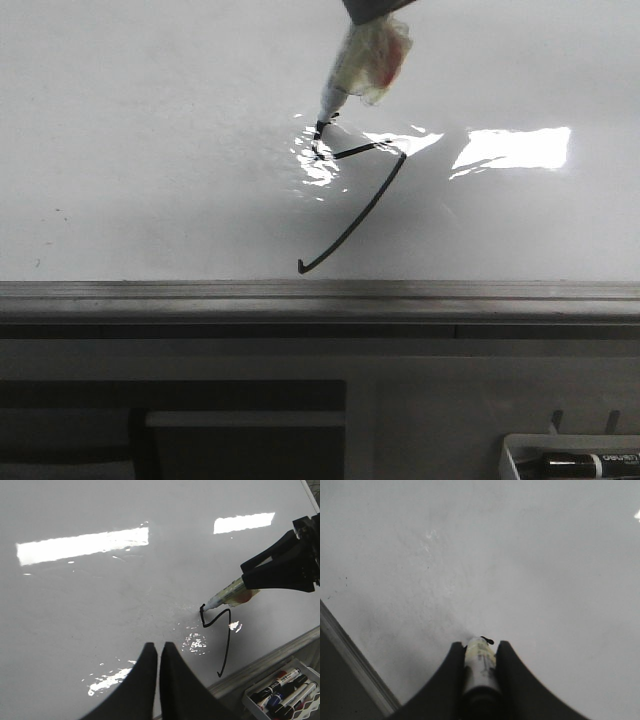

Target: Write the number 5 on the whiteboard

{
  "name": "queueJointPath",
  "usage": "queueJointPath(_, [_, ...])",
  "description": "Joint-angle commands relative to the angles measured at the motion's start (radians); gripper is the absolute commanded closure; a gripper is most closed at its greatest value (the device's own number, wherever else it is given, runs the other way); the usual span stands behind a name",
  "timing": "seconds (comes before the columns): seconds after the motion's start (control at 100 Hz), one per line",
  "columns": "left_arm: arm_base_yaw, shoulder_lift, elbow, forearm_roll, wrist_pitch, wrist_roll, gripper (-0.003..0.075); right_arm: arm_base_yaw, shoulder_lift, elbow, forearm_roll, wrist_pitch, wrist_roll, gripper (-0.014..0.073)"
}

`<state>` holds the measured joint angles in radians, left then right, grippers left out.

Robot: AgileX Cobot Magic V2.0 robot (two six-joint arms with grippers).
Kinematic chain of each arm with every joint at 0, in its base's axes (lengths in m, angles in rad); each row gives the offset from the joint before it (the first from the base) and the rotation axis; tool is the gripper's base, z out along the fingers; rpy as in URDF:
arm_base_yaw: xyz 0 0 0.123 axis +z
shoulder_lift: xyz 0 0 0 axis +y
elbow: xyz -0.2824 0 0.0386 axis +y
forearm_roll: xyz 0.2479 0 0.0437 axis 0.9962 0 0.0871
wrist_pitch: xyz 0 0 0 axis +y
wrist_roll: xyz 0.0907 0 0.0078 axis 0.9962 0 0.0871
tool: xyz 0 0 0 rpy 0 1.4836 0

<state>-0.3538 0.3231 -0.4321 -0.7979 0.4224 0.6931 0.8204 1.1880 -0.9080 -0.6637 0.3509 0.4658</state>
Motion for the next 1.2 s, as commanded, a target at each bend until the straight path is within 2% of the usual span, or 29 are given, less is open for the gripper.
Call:
queueJointPath(0.0, [0.001,0.008,-0.027,-0.032,-0.060,-0.010,0.0741,-0.007,-0.004,-0.032,-0.029,-0.029,0.015,0.0634])
queueJointPath(0.17, [0.001,0.008,-0.027,-0.032,-0.060,-0.010,0.0741,-0.007,-0.002,-0.032,-0.046,0.026,0.036,0.0634])
queueJointPath(0.37, [0.001,0.008,-0.027,-0.032,-0.060,-0.010,0.0741,-0.007,-0.011,-0.032,-0.215,0.141,0.247,0.0634])
queueJointPath(0.6, [0.001,0.008,-0.027,-0.032,-0.060,-0.010,0.0741,-0.007,-0.039,-0.032,-0.218,0.291,0.251,0.0634])
queueJointPath(0.79, [0.001,0.008,-0.027,-0.032,-0.060,-0.010,0.0741,-0.007,-0.061,-0.032,-0.218,0.333,0.255,0.0634])
queueJointPath(0.92, [0.001,0.008,-0.027,-0.032,-0.060,-0.010,0.0741,-0.007,-0.061,-0.032,-0.220,0.318,0.257,0.0634])
queueJointPath(1.04, [0.001,0.008,-0.027,-0.032,-0.060,-0.010,0.0741,-0.002,-0.095,-0.038,-0.214,0.244,0.257,0.0634])
queueJointPath(1.19, [0.001,0.008,-0.028,-0.032,-0.067,-0.010,0.0740,0.064,-0.183,-0.074,-0.197,0.187,0.257,0.0634])
